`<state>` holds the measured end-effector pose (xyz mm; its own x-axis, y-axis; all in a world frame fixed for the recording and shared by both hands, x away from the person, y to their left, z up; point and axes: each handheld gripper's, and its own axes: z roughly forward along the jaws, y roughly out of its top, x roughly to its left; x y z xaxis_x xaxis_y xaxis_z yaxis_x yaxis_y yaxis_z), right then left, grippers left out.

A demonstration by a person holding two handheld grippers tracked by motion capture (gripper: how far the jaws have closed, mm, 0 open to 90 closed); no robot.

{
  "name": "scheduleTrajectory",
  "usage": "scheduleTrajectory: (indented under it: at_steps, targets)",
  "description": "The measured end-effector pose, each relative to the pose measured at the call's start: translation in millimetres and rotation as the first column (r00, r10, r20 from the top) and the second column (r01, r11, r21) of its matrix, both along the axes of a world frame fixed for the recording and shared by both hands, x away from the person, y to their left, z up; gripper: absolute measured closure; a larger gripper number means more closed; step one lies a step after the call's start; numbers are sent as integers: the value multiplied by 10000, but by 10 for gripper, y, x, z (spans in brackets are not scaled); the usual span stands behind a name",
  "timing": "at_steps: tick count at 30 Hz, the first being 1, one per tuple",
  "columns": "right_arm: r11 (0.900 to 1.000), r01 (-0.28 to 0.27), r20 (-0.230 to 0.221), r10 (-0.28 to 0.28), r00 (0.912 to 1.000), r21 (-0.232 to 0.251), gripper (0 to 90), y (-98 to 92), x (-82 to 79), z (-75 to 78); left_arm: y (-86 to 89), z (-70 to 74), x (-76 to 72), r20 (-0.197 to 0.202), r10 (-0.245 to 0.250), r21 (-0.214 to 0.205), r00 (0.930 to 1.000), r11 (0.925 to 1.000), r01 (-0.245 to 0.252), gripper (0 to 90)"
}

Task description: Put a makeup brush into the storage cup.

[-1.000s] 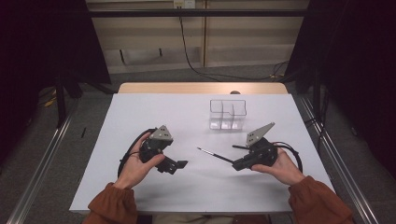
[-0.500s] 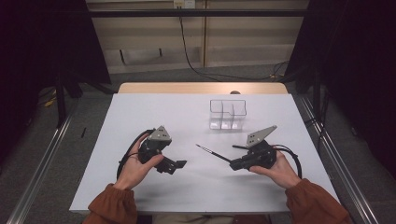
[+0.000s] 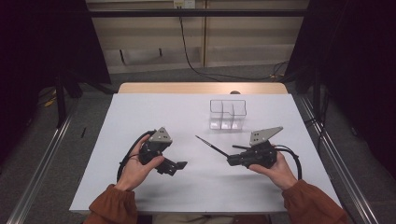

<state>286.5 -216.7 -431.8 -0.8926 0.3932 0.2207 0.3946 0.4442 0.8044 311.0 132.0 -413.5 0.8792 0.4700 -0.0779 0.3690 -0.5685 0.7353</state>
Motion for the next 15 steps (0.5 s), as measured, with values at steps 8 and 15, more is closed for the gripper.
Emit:
scheduleTrajectory:
  at_steps: [8, 15]
  targets:
    - [9976, 324, 370, -347, 9987, 616, 841, -15, 18, -12, 28, 4, 2, 141, 190, -68, 9997, 9998, -189, 37]
    - [9926, 474, 818, -567, 9950, 1116, 841, -3, 21, 1, 38, -18, 1, 278, 344, -160, 9990, 9993, -339, 37]
